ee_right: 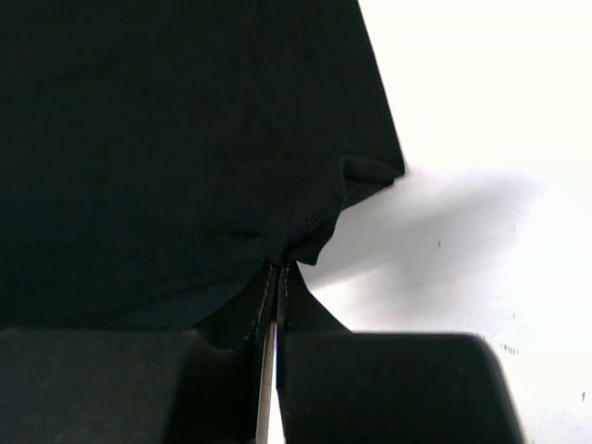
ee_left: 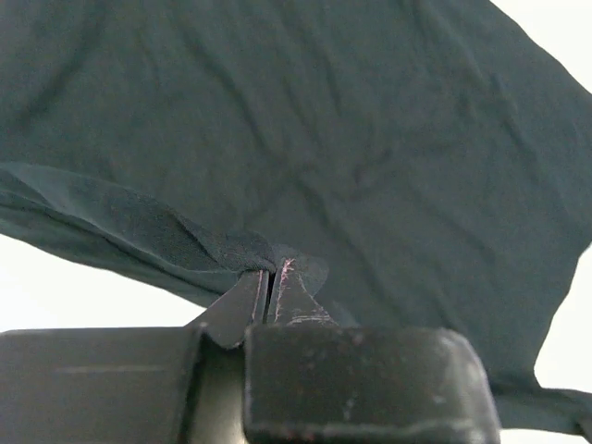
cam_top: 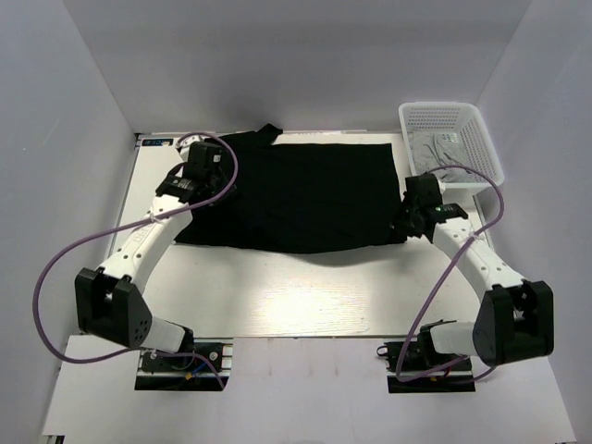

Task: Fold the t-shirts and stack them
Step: Grap the side of the flattened tshirt closest away from the robot with both arms, then fold the flattened tshirt in 1/3 of the way

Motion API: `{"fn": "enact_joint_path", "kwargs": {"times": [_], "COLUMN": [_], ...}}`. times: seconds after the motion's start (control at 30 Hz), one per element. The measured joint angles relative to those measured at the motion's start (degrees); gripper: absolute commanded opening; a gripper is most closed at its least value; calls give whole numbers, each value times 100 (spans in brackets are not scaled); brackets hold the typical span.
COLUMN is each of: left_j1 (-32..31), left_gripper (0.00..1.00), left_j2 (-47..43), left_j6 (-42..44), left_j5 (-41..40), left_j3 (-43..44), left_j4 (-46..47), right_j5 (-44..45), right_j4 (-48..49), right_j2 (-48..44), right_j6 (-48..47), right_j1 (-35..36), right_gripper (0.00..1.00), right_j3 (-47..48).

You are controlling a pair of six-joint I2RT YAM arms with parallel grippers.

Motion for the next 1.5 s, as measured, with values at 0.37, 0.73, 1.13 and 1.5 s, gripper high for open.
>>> {"fn": "enact_joint_path", "kwargs": {"times": [0.37, 0.73, 1.13, 1.5], "left_j1": [295, 763, 1021, 1102], "left_gripper": [0, 71, 100, 100], "left_j2": [1770, 3934, 3799, 3335], "left_j6": [1045, 1368, 1453, 1113], "left_j5": [-173, -374, -68, 310], "left_j3": [1091, 2809, 2922, 846], "left_j4": [1058, 1294, 1311, 1408], "right_j5": [280, 566, -332, -1110], "right_j4": [-59, -391, -13, 573], "right_j2": [1410, 3303, 2057, 2951], "right_j6": [-129, -238, -675, -841], "right_j1": [-20, -232, -168, -2], "right_gripper": [0, 58, 90, 90], "right_j3": [1327, 3134, 2422, 1952]}}
